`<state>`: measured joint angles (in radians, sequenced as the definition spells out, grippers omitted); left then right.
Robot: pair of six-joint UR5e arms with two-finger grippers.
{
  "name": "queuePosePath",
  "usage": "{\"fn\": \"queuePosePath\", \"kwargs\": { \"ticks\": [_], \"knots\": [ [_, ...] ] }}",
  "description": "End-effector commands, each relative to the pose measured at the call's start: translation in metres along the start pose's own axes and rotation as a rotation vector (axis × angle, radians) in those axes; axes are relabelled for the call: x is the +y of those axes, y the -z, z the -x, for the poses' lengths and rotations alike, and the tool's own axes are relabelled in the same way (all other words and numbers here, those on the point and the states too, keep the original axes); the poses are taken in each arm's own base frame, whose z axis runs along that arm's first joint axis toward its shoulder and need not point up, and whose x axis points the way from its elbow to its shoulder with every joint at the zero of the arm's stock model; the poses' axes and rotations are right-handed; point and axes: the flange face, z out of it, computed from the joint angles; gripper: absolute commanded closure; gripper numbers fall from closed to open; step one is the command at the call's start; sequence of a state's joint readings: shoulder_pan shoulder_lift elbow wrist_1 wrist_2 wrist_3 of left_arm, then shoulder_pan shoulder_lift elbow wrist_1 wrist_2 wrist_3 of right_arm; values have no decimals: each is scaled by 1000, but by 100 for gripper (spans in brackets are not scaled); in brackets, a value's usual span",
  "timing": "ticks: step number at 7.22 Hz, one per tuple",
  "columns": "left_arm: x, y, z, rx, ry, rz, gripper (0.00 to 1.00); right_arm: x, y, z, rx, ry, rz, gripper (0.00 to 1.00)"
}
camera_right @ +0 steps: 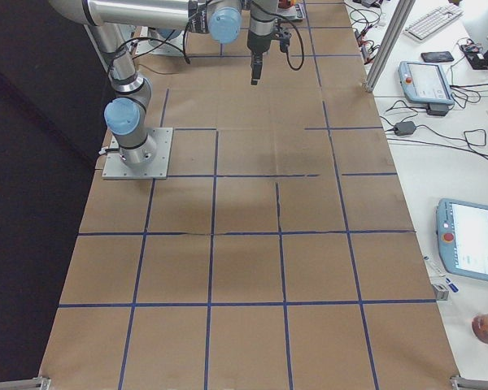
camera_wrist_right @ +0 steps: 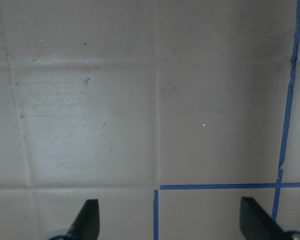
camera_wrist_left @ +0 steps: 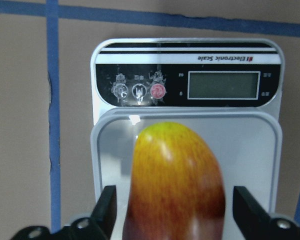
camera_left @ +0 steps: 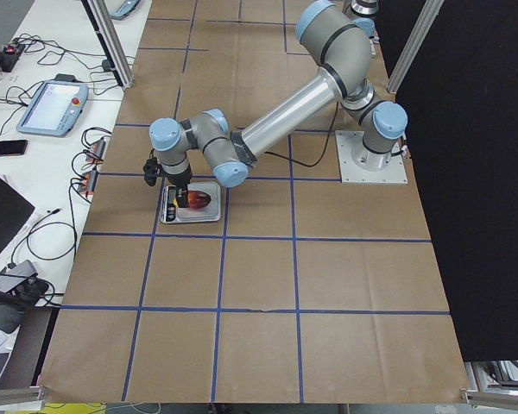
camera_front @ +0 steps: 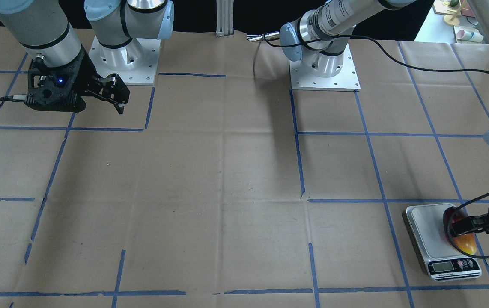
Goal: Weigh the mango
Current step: 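Open the left gripper to release the mango on the scale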
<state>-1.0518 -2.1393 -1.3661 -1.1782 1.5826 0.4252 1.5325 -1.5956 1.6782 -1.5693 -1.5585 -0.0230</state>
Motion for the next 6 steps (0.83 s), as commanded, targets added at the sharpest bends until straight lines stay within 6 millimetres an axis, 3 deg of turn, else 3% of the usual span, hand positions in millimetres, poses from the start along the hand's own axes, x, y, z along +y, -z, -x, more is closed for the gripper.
{"fn": "queuePosePath", "kwargs": {
  "ticks": [1, 3, 5, 6],
  "knots": [
    [42, 100, -26, -2, 58, 7, 0, 0, 0, 0, 0, 0, 2, 0],
    [82, 174, -120, 1, 119, 9, 0, 0, 0, 0, 0, 0, 0, 0],
    [121, 207, -207, 8, 167, -5, 0, 0, 0, 0, 0, 0, 0, 0],
    [136, 209, -245, 16, 185, -9, 0, 0, 0, 0, 0, 0, 0, 0]
  ]
}}
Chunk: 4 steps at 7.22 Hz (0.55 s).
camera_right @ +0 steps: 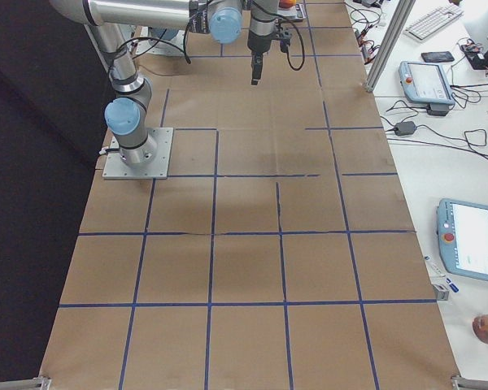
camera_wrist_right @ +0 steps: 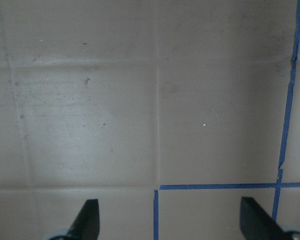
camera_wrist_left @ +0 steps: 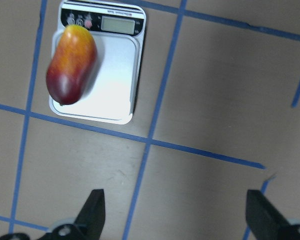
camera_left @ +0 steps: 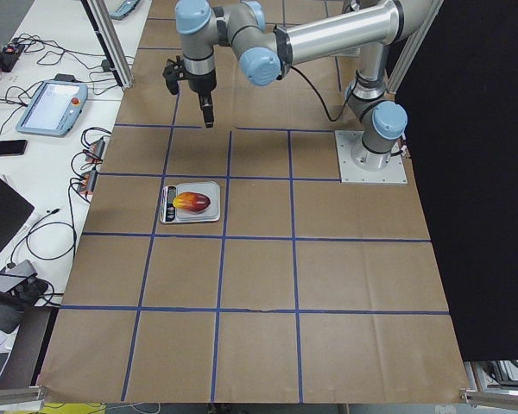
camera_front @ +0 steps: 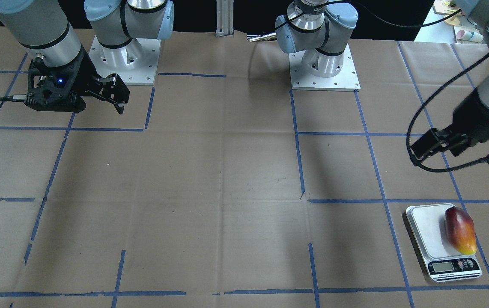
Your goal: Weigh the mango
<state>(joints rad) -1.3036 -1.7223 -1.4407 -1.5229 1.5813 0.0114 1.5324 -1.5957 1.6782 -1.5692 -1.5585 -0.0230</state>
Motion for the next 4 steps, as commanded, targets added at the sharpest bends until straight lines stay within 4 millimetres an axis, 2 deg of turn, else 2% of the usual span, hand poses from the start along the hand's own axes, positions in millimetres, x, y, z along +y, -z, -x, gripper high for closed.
{"fn": "queuePosePath", "kwargs": {
  "ticks": [1, 2, 3, 4],
  "knots": [
    [47, 9, -85, 17, 46, -2, 0, 0, 0, 0, 0, 0, 2, 0],
    [67, 4, -123, 6, -13, 6, 0, 0, 0, 0, 0, 0, 0, 0],
    [82, -3, -139, 9, -42, 27, 0, 0, 0, 0, 0, 0, 2, 0],
    [95, -18, -137, 7, -64, 47, 1, 0, 0, 0, 0, 0, 0, 0]
  ]
}}
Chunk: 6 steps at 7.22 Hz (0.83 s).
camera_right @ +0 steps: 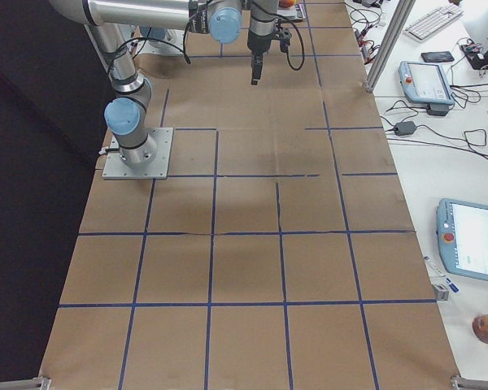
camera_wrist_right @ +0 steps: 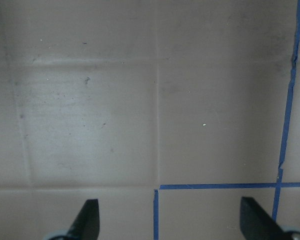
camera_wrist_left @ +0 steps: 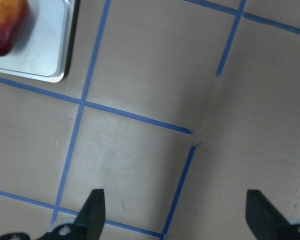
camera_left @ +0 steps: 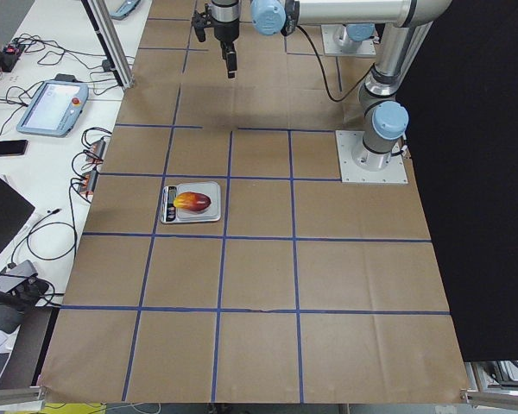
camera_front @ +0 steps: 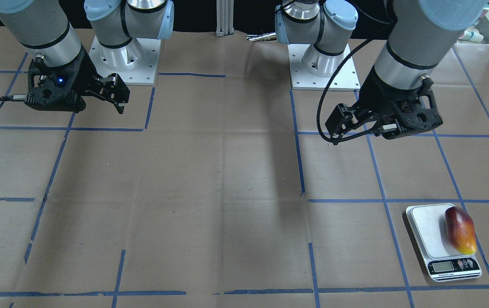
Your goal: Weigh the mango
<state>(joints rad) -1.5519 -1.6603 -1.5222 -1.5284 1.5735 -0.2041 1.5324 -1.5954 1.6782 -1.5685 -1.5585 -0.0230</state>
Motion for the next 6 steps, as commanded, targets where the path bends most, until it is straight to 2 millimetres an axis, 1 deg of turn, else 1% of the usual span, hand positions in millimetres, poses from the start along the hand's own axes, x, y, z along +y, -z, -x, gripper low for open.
{"fn": "queuePosePath", "kwargs": {
  "ticks": [1, 2, 4, 6],
  "knots": [
    [30, -24, -6, -5, -51, 36, 1, 0, 1, 0, 0, 0, -2, 0],
    [36, -20, -3, -9, -136, 25, 1, 0, 0, 0, 0, 0, -1, 0],
    [29, -14, -3, -13, -146, 23, 1, 0, 0, 0, 0, 0, -1, 0],
    [29, -12, -3, -11, -146, 18, 1, 0, 0, 0, 0, 0, -1, 0]
  ]
}}
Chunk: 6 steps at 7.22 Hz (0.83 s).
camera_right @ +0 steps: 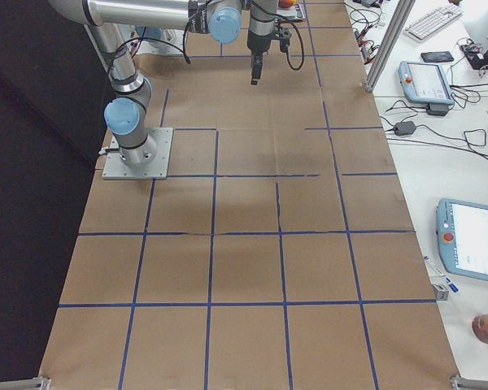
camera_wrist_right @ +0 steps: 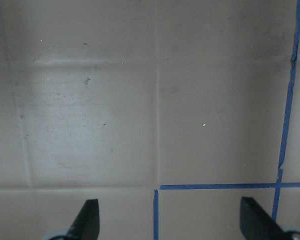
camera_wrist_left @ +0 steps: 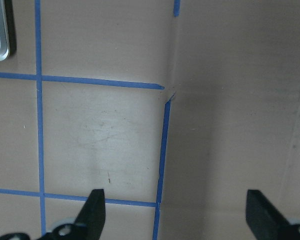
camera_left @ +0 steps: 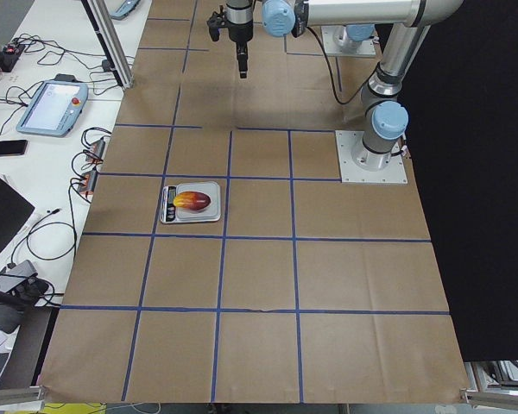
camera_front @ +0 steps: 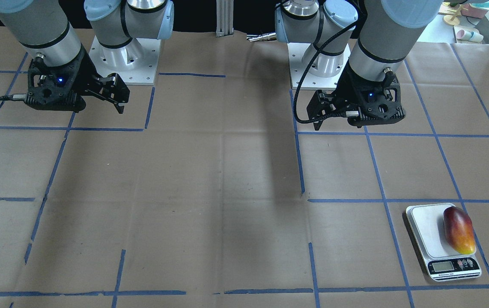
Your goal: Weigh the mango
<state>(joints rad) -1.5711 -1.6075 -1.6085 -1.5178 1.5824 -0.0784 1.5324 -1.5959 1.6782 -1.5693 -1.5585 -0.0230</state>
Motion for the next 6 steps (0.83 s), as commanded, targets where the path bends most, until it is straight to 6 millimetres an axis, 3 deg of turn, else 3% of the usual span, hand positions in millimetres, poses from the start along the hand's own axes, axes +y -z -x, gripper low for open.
{"fn": "queuePosePath", "kwargs": {
  "ticks": [1, 6],
  "knots": [
    [0, 1, 0, 1, -1, -1, 1, 0, 0, 0, 0, 0, -1, 0],
    [4, 5, -1, 6, -76, -9, 1, 0, 0, 0, 0, 0, 1, 0]
  ]
}}
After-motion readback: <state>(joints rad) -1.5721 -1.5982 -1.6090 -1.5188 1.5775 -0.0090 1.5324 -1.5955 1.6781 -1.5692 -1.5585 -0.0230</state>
